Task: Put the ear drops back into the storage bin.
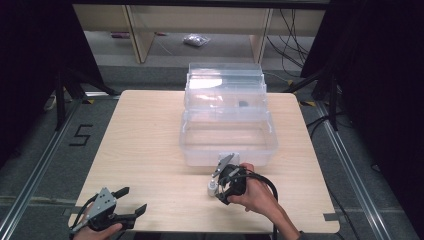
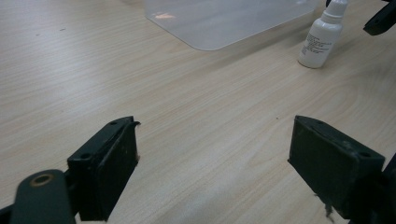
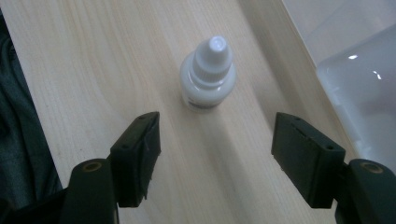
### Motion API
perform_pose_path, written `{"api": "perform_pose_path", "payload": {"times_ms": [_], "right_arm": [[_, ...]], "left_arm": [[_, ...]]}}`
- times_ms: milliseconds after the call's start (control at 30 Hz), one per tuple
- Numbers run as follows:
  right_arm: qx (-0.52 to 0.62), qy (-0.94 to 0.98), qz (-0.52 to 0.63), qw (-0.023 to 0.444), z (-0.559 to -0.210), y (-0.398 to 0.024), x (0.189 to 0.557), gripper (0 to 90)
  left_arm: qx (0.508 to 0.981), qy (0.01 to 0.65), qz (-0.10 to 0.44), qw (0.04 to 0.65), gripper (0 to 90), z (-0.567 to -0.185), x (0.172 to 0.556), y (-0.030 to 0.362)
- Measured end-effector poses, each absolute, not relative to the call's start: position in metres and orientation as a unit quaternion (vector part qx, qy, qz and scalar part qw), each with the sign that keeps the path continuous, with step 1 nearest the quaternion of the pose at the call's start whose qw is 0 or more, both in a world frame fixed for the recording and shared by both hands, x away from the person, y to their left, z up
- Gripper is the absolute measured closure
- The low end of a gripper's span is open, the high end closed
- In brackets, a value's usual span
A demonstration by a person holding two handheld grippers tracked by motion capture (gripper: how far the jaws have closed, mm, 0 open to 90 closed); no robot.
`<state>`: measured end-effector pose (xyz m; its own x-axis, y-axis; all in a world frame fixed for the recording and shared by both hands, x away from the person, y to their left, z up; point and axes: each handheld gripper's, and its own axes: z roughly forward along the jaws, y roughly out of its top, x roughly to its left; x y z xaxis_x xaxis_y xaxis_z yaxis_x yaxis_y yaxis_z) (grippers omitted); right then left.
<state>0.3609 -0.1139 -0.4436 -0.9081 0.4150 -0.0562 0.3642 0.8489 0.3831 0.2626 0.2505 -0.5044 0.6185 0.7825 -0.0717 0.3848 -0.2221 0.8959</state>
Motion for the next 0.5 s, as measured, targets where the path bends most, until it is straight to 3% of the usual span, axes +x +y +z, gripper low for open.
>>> {"api": "perform_pose_path", "payload": {"times_ms": [500], "right_arm": [[0.187, 0.967, 0.164, 0.059, -0.449, -0.092, 0.37, 40.1]], "left_arm": [[0.755, 0.385, 0.202, 0.49, 14.7, -0.504, 0.263, 0.251]]}}
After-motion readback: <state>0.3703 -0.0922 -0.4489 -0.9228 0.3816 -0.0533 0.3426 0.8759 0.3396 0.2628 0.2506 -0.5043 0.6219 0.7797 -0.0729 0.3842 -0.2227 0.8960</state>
